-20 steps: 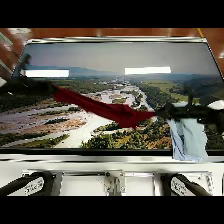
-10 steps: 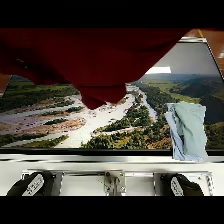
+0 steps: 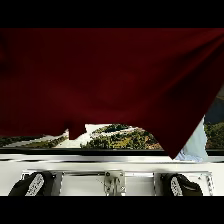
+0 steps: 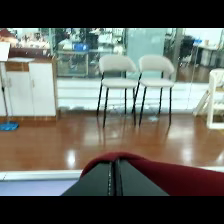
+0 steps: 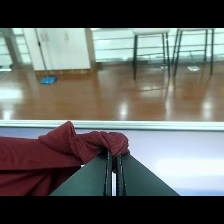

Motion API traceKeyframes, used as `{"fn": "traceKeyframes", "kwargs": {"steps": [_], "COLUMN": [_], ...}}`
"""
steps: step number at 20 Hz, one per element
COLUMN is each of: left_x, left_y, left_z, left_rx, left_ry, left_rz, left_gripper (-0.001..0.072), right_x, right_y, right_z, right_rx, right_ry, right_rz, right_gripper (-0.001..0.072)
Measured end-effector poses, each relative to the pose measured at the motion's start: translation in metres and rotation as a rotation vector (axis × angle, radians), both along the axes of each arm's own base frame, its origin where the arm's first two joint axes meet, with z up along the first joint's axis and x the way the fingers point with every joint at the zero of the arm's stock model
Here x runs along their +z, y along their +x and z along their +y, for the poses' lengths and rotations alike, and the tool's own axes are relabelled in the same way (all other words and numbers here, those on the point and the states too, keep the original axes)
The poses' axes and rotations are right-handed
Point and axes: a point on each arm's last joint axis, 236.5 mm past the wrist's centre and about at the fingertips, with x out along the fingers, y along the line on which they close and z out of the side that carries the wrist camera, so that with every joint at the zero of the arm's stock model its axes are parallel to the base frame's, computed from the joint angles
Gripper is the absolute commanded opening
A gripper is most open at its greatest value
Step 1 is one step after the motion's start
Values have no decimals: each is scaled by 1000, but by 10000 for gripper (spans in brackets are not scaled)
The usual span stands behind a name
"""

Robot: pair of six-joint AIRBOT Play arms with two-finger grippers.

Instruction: Fold the shirts.

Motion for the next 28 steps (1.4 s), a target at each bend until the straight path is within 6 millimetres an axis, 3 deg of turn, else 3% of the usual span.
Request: {"fn": "traceKeyframes", "kwargs": {"steps": [1,3,6,9,11,13,19,21,24,25,26,27,28], "left_x": [-12,-45,-105,-184,-229,-265,-340,-369,-428,-450,-473,-492,-508], "left_y": [0,7,29,64,92,123,230,256,280,283,284,282,280], "left_z": [3,16,36,56,62,65,43,30,9,2,-4,-7,-9], "left_rx": [19,59,85,78,53,28,-46,-71,-109,-121,-124,-122,-119], "left_ry": [14,25,-5,-69,-102,-124,-162,-174,-189,-207,-234,-259,-286], "left_rz": [48,174,373,593,690,752,776,801,904,954,1015,1070,1121], "left_gripper": [40,40,40,40,41,41,41,42,42,45,121,318,474], "right_x": [-10,-50,-133,-217,-262,-301,-388,-409,-448,-463,-475,-485,-490], "right_y": [-1,2,11,32,63,107,247,279,298,299,298,295,294], "right_z": [-3,-12,-26,-37,-42,-41,-10,2,14,18,22,27,29], "right_rx": [-15,-40,-52,-49,-47,-27,-23,-44,-70,-74,-74,-71,-69], "right_ry": [3,2,33,102,169,246,323,347,390,403,411,416,421], "right_rz": [48,223,558,813,875,881,729,669,689,720,748,778,796], "right_gripper": [67,67,66,67,66,66,67,67,68,92,209,480,652]}}
